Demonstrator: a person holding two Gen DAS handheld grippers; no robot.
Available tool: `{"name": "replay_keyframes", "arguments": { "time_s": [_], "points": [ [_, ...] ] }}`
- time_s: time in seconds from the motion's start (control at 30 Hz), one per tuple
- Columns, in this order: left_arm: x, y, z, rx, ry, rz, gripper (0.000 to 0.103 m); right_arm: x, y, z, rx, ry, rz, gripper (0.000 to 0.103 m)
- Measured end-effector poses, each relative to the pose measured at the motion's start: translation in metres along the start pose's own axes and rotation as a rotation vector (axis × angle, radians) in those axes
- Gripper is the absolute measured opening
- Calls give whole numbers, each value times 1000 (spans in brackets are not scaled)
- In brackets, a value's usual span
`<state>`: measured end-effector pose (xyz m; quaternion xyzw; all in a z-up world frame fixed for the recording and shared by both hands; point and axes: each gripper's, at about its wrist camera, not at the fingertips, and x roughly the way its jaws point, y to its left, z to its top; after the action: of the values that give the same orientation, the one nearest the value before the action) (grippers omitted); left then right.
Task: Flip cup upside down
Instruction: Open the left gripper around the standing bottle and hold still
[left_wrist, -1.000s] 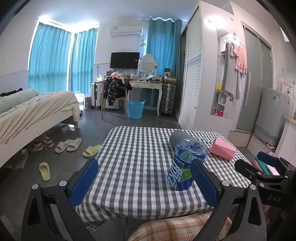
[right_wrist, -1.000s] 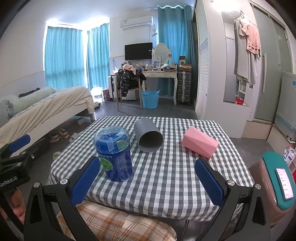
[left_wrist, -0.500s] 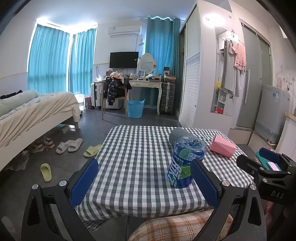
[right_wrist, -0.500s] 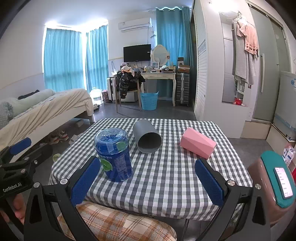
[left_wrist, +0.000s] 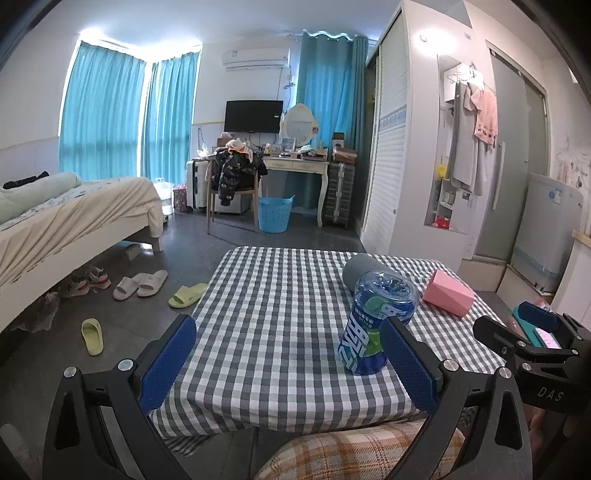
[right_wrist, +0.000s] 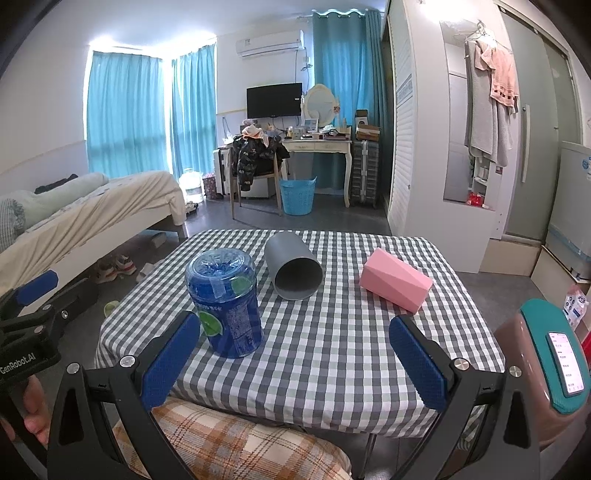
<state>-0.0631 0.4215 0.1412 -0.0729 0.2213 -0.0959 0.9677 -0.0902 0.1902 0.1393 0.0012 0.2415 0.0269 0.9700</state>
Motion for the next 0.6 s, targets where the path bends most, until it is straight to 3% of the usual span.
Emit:
{"name": "replay_keyframes", "arguments": {
  "time_s": [0.6],
  "points": [
    [1, -1, -3, 7, 6, 4, 103, 5, 2, -3, -2, 16, 2, 103]
  ]
}}
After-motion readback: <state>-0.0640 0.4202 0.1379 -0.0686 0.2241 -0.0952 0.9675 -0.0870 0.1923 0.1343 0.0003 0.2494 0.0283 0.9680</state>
